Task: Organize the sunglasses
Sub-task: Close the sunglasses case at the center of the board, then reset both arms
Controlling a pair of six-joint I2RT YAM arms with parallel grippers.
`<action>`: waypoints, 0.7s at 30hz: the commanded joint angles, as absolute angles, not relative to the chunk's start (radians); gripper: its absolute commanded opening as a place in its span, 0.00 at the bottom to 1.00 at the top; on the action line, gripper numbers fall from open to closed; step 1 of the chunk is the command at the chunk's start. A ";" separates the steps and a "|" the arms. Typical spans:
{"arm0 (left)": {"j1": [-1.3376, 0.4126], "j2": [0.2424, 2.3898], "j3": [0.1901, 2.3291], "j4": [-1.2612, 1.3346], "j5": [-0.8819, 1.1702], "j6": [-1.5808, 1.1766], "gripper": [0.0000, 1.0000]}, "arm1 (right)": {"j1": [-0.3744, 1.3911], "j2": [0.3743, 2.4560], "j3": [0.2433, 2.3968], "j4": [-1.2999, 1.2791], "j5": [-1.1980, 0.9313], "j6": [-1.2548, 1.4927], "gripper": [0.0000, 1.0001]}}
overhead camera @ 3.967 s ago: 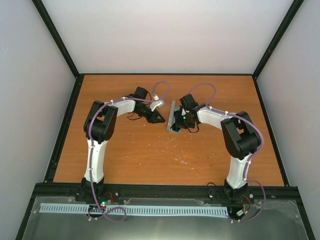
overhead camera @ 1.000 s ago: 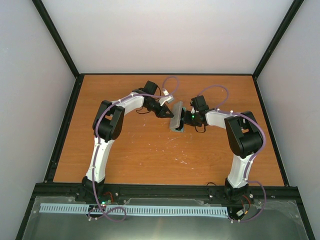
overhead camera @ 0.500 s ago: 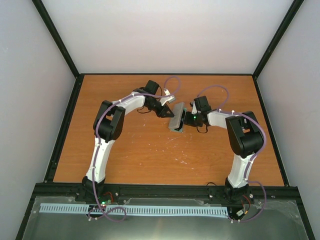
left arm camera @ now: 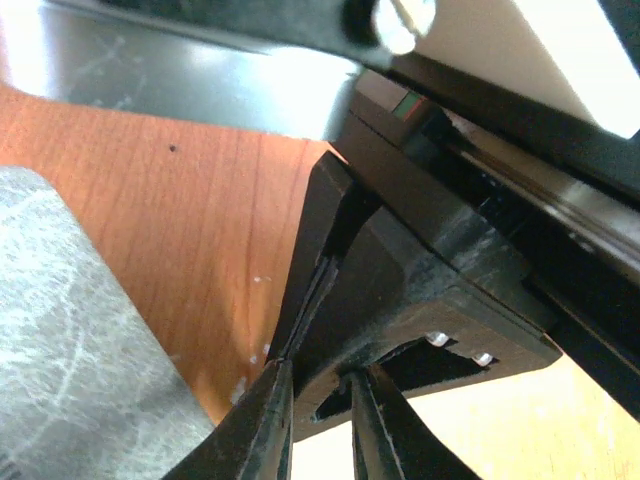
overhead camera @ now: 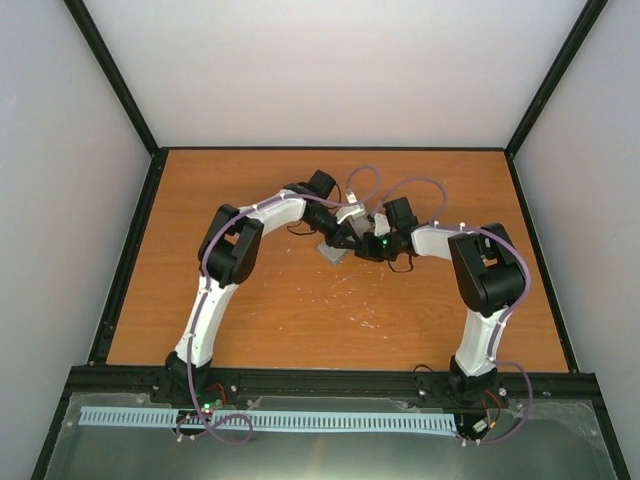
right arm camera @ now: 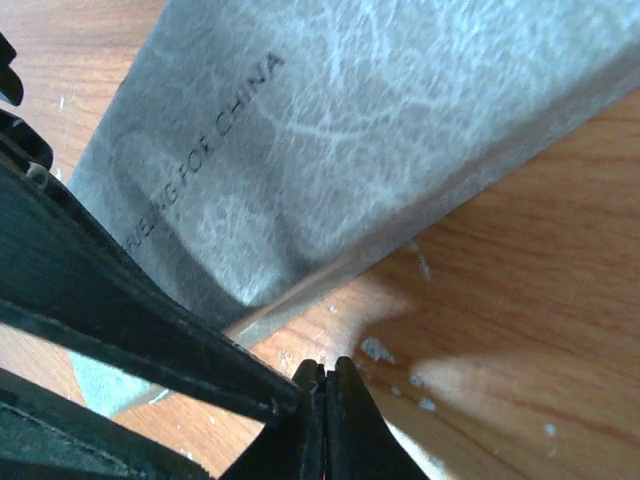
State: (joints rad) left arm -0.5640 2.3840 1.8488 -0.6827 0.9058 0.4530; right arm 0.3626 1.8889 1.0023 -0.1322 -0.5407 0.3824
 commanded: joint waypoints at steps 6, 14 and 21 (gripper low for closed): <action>-0.581 2.210 1.688 -0.654 0.891 0.438 0.22 | 0.373 1.694 0.996 -0.188 -0.458 0.293 0.05; -0.432 1.897 1.538 -0.490 0.840 0.324 0.97 | 0.317 1.453 0.966 -0.312 -0.210 0.272 0.28; -0.089 1.601 1.283 -0.408 0.845 0.285 0.99 | 0.196 1.298 0.931 -0.432 -0.077 0.248 0.59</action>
State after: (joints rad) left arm -0.2245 1.6810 1.3811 -0.4427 0.8322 0.3202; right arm 0.2455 1.3632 0.9604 -0.3450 -0.1925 0.2726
